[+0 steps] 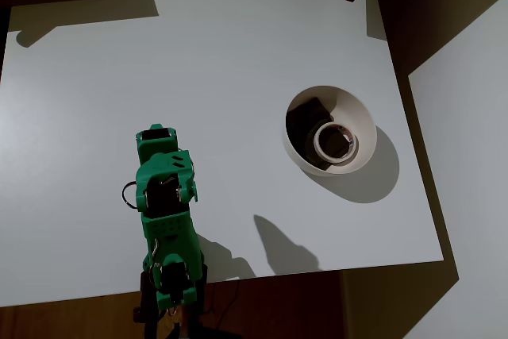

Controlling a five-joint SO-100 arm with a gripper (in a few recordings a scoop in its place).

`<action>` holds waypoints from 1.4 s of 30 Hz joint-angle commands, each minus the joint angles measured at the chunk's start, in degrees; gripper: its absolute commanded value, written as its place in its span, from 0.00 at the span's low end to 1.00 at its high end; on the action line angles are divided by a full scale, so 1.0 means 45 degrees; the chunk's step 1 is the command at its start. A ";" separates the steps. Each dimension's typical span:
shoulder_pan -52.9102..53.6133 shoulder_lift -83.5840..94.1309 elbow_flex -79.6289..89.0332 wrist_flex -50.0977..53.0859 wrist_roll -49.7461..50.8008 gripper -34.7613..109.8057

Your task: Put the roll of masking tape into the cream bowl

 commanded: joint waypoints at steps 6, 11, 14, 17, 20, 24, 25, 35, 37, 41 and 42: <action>-0.0020 0.3027 0.6074 -0.2520 -0.0469 0.18; 0.0039 0.4648 0.9102 -0.3359 -0.0723 0.18; 0.0078 0.5781 1.0742 -0.3594 -0.0859 0.18; 0.0176 0.6973 1.1973 -0.3457 -0.0859 0.18; 0.0176 0.8574 1.3223 -0.2949 -0.0898 0.18; 0.0332 1.0117 1.4492 -0.2188 -0.0977 0.18; 0.0449 1.0117 1.4668 -0.2188 -0.0996 0.18; 0.0586 1.0098 1.5020 -0.0957 -0.0547 0.18; 0.0625 1.0098 1.5020 -0.0957 -0.0527 0.18; 0.0625 1.0098 1.5020 -0.0957 -0.0605 0.18; 0.0605 1.0098 1.5020 -0.0957 -0.0625 0.18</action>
